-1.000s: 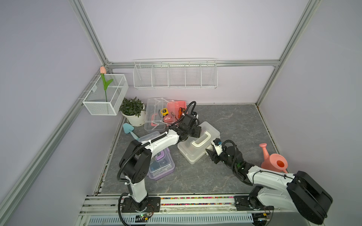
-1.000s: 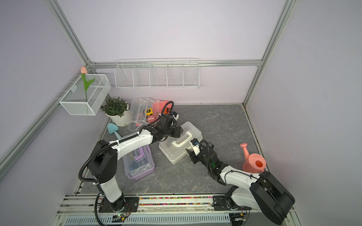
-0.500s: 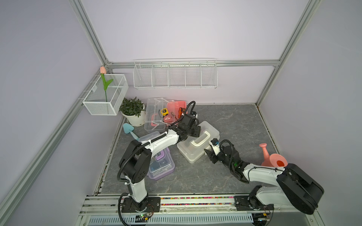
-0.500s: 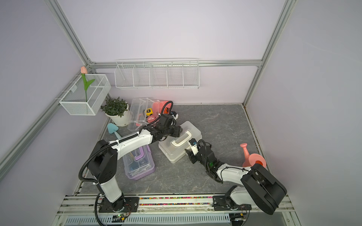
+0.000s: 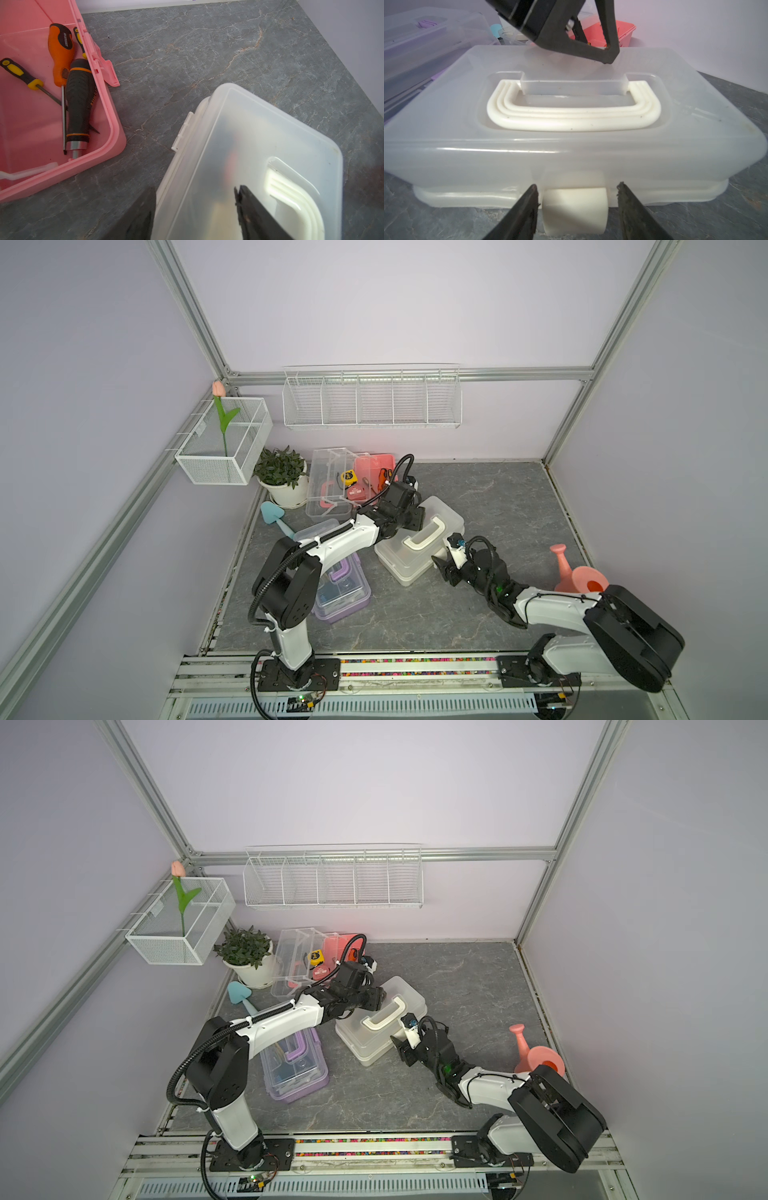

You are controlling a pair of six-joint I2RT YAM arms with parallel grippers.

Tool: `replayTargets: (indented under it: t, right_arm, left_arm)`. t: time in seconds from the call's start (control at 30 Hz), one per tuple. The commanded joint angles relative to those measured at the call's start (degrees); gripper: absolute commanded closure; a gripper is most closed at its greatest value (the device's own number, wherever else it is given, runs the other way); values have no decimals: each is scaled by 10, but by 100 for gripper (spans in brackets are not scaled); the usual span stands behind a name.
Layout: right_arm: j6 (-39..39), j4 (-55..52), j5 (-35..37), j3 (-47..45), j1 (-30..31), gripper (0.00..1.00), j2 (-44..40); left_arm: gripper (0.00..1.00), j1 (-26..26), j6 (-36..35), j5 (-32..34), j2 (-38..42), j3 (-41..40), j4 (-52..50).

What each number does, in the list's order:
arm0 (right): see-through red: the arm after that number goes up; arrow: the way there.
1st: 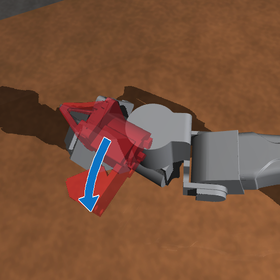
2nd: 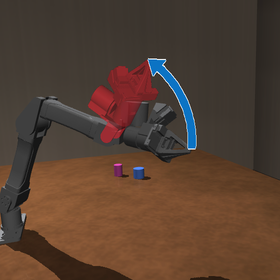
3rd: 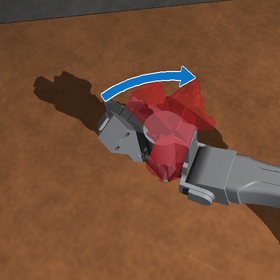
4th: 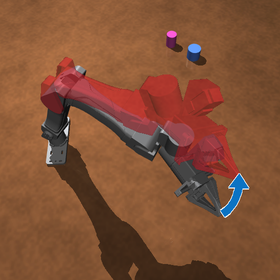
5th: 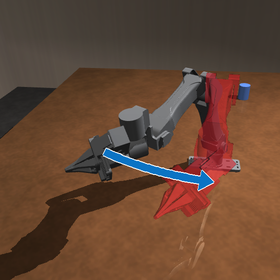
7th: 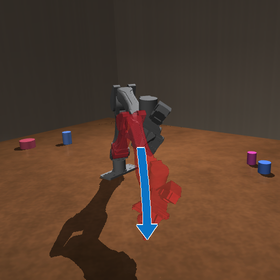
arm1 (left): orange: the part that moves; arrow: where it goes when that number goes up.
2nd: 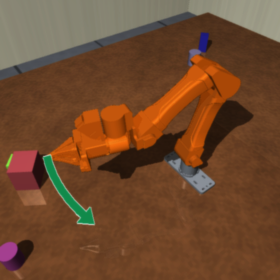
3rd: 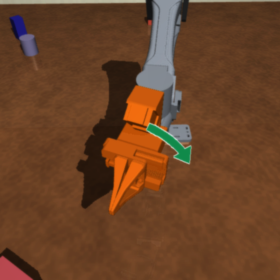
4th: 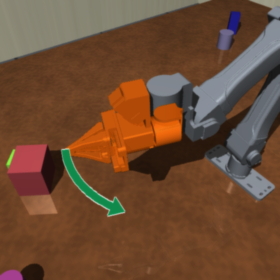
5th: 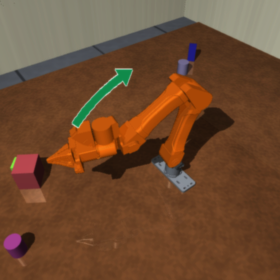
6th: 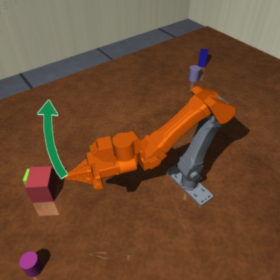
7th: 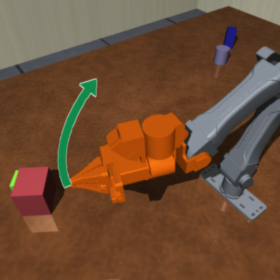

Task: Close toolboxes
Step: Fasten the toolbox latch on the toolbox.

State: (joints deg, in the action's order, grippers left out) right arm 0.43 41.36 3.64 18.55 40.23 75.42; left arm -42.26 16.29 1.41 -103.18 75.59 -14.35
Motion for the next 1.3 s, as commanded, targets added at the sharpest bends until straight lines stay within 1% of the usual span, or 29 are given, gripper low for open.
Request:
replayTargets:
  t: [0.0,0.13,0.2,0.3,0.37,0.5,0.57,0.63,0.7,0.8,0.9,1.03,1.27]
  right_arm:
    - [8,-27,6,11,-3,34,-39]
    - [-9,-66,5,6,-6,32,-87]
    - [-36,-105,15,8,-9,32,-120]
    - [-118,-214,34,28,-23,33,-171]
    - [-170,-270,29,38,-34,34,-195]
    - [-279,-315,22,37,-49,37,-231]
    - [-340,-320,11,34,-60,42,-237]
    - [-404,-322,-8,34,-69,45,-233]
    - [-450,-309,-33,34,-71,47,-218]
    - [-499,-276,-75,36,-71,47,-178]
    - [-545,-223,-92,23,-71,49,-145]
    - [-588,-166,-105,8,-68,53,-113]
    - [-614,-124,-114,10,-48,54,-64]
  left_arm:
    - [36,-10,9,-21,-23,-11,-95]
    - [35,-9,17,-19,-20,1,-104]
    - [34,-8,20,-17,-14,7,-109]
    - [32,-6,24,-8,3,10,-110]
    - [30,2,28,-9,13,10,-110]
    - [26,30,38,-55,18,11,-110]
    - [26,40,40,-77,19,8,-106]
    - [26,42,40,-82,20,3,-106]
    - [26,43,39,-92,20,-4,-105]
    - [27,43,44,-108,21,-20,-97]
    - [27,43,48,-111,23,-36,-94]
    - [28,43,53,-115,26,-53,-90]
    - [29,43,57,-122,16,-56,-86]
